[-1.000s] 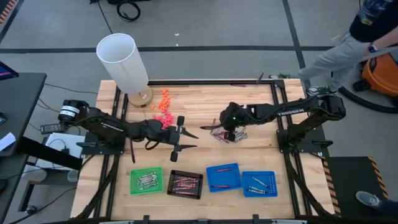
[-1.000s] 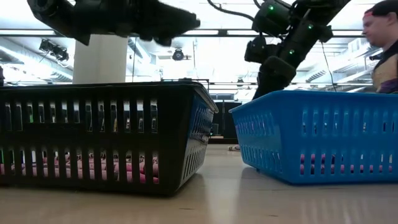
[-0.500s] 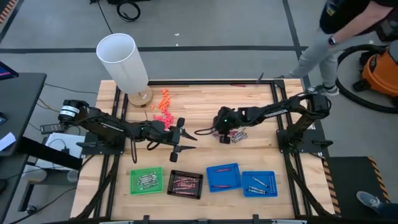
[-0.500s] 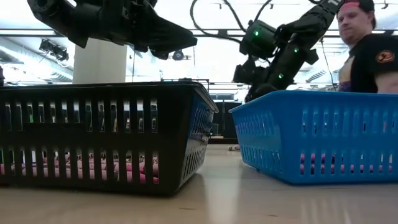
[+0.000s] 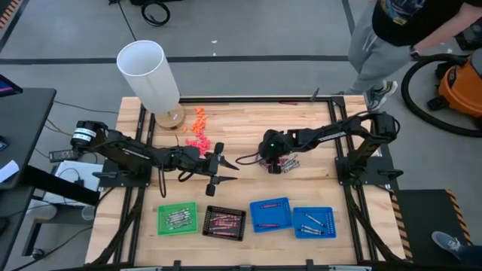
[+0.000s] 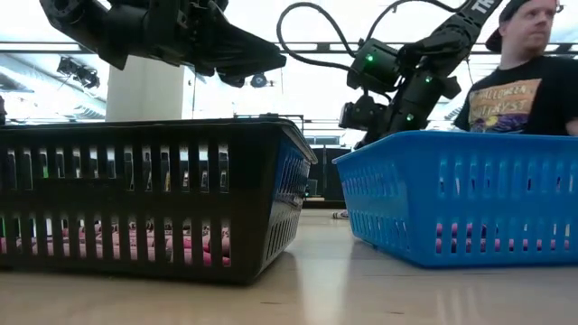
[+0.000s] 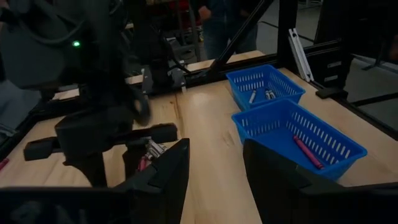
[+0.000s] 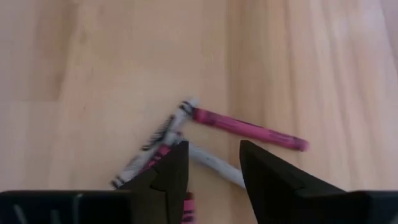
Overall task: Sort crayons
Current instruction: Put the black crayon into the right blue bin
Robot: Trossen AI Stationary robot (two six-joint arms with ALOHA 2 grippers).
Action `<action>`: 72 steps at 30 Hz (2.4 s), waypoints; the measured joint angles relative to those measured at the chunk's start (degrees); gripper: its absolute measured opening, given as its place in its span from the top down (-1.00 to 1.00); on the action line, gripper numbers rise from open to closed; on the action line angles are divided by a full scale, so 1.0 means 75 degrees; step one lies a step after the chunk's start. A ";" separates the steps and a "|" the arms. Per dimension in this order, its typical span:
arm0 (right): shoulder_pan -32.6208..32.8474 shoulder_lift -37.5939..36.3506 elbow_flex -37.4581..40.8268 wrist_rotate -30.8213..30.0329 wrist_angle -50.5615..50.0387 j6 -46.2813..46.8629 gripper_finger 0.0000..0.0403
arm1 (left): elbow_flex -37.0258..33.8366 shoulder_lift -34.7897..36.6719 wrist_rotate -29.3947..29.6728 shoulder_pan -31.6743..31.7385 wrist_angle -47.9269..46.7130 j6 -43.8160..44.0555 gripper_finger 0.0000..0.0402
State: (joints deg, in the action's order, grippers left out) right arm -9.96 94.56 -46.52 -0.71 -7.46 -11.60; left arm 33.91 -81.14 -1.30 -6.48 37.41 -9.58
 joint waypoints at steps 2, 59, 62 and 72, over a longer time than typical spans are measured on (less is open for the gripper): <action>-0.0068 0.0000 0.0000 0.0018 -0.0006 -0.0090 0.22 | 0.0000 0.0000 0.0000 0.0000 -0.0003 0.0000 0.19; -0.0867 0.0463 -0.0084 0.1499 -0.0109 -0.1335 0.77 | -0.0102 0.0011 0.0000 -0.0198 0.0047 -0.0222 0.19; -0.0840 0.0446 -0.0377 0.1460 -0.0302 -0.1115 0.80 | -0.0369 0.0012 0.0012 -0.0215 0.0061 -0.0215 0.19; -0.0487 0.0442 -0.1466 0.1393 -0.1909 -0.0854 0.80 | -0.0708 0.0012 0.0849 -0.0184 0.0015 0.0200 0.19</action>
State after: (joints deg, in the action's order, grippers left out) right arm -13.61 97.88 -57.52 9.74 -21.78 -18.01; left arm 28.60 -81.06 5.07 -7.86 37.52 -8.09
